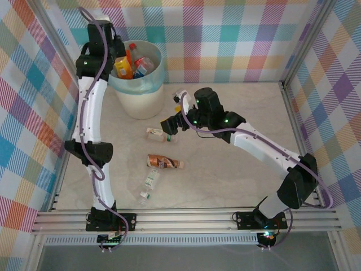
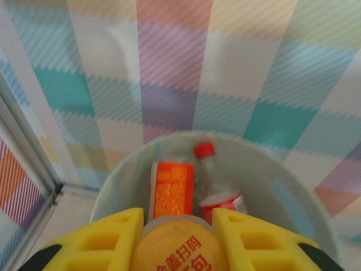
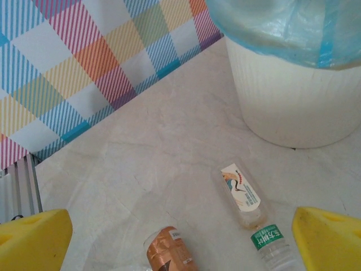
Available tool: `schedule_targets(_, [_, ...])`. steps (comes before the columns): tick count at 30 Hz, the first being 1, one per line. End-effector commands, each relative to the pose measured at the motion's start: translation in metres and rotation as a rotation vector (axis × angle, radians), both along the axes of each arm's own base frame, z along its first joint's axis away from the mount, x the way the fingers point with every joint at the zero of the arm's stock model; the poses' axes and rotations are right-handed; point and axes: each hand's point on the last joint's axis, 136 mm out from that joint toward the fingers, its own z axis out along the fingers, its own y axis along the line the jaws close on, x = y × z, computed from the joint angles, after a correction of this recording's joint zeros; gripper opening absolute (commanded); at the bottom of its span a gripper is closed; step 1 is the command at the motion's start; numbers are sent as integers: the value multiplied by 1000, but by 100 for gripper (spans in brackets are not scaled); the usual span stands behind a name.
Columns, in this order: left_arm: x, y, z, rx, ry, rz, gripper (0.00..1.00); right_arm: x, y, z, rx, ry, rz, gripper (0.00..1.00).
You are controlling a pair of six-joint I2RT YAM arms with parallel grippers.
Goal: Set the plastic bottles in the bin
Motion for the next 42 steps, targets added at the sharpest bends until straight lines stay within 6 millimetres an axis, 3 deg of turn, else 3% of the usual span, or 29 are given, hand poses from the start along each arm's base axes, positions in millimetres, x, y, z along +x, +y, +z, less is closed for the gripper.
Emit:
schedule_targets(1, [4, -11, -31, -10, 101, -76, 0, -2, 5, 1, -8, 12, 26, 100])
schedule_targets(6, [20, -30, -116, -47, 312, -152, 0, -1, 7, -13, -28, 50, 23, 100])
schedule_targets(11, [23, -37, -183, -38, 477, -185, 0, 1, 8, -25, -47, 75, 21, 100])
schedule_targets(15, [20, -45, -208, -41, 552, -235, 0, 3, 13, -28, -49, 96, 28, 100])
schedule_targets(24, [-5, -45, -233, -5, 699, -287, 0, 7, 23, -35, -56, 141, 41, 100])
schedule_targets(33, [-12, -49, -298, -26, 876, -305, 0, 9, 31, -44, -50, 213, 46, 100])
schedule_targets(35, [-14, -45, -301, -11, 895, -286, 0, 9, 32, -46, -56, 225, 46, 100])
schedule_targets(37, [-13, -43, -292, -12, 875, -277, 0, 8, 31, -48, -64, 237, 46, 100])
schedule_targets(42, [-11, -55, -233, -86, 722, -305, 0, 7, 30, -49, -69, 252, 45, 100])
